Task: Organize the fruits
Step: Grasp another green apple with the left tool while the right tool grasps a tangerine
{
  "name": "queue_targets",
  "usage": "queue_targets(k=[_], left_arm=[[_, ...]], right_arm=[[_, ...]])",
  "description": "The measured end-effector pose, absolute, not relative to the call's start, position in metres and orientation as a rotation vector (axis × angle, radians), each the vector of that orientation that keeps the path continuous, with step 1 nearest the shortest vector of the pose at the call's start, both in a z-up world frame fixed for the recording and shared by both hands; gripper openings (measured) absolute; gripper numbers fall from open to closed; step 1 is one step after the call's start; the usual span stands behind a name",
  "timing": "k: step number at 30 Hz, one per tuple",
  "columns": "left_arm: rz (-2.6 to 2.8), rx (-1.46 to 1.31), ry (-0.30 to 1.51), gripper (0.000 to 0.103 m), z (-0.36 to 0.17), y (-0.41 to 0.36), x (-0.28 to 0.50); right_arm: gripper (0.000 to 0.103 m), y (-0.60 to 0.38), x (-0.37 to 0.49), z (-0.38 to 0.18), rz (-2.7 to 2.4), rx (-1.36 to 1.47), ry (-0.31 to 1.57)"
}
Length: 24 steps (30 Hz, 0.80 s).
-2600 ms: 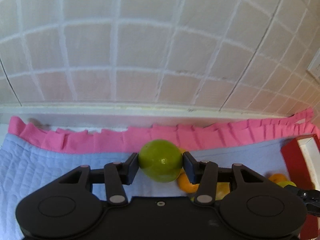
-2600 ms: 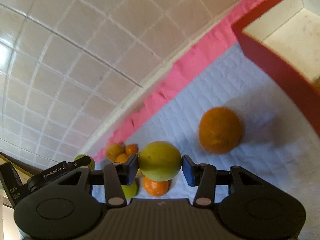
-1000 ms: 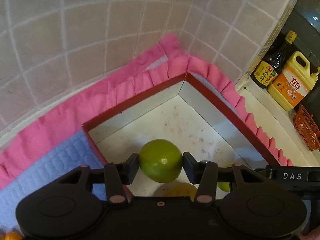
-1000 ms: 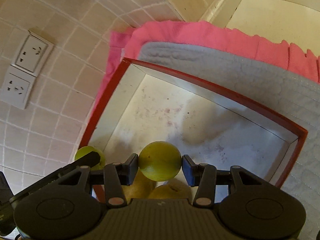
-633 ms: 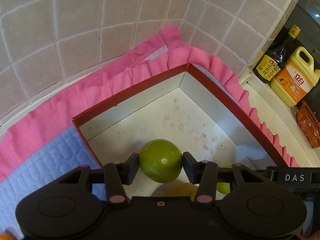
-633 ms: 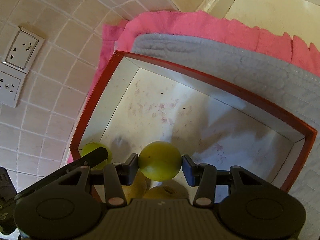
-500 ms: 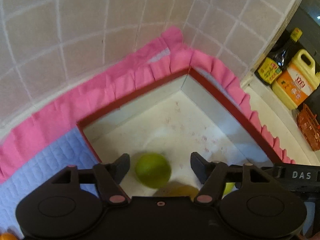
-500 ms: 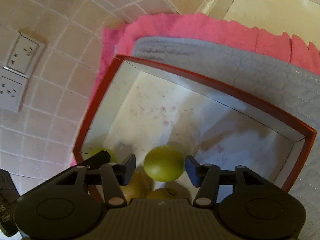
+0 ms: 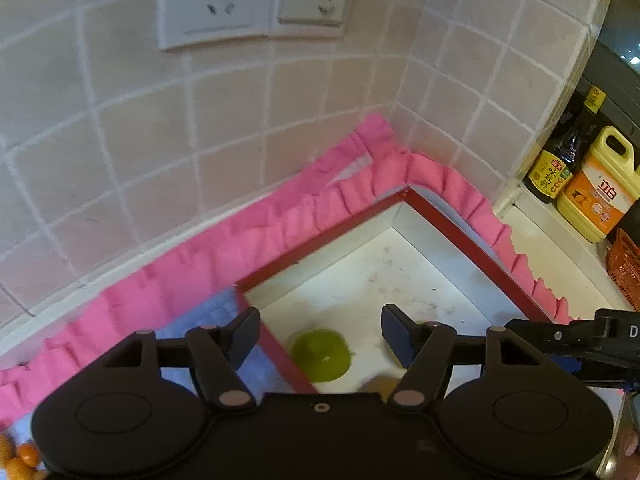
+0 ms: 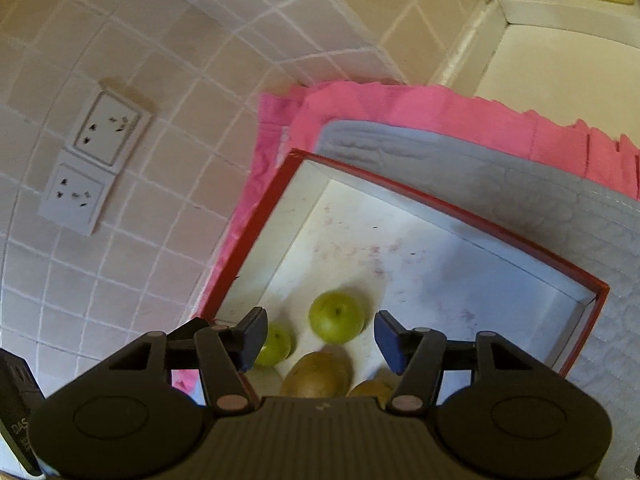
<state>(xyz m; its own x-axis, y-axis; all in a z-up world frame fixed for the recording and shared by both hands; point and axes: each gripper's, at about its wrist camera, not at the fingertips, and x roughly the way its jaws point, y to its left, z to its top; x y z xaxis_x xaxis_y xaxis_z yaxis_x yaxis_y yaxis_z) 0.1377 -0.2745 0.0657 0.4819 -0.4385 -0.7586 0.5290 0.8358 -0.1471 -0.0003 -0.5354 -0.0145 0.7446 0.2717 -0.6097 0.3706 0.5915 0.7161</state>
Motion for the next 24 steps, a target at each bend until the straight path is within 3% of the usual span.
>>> queue_targets(k=[24], left_arm=[[-0.320, 0.016, 0.843, 0.079, 0.103, -0.077, 0.126]], right_arm=[[0.062, -0.410, 0.023, 0.057, 0.186, 0.734, 0.766]])
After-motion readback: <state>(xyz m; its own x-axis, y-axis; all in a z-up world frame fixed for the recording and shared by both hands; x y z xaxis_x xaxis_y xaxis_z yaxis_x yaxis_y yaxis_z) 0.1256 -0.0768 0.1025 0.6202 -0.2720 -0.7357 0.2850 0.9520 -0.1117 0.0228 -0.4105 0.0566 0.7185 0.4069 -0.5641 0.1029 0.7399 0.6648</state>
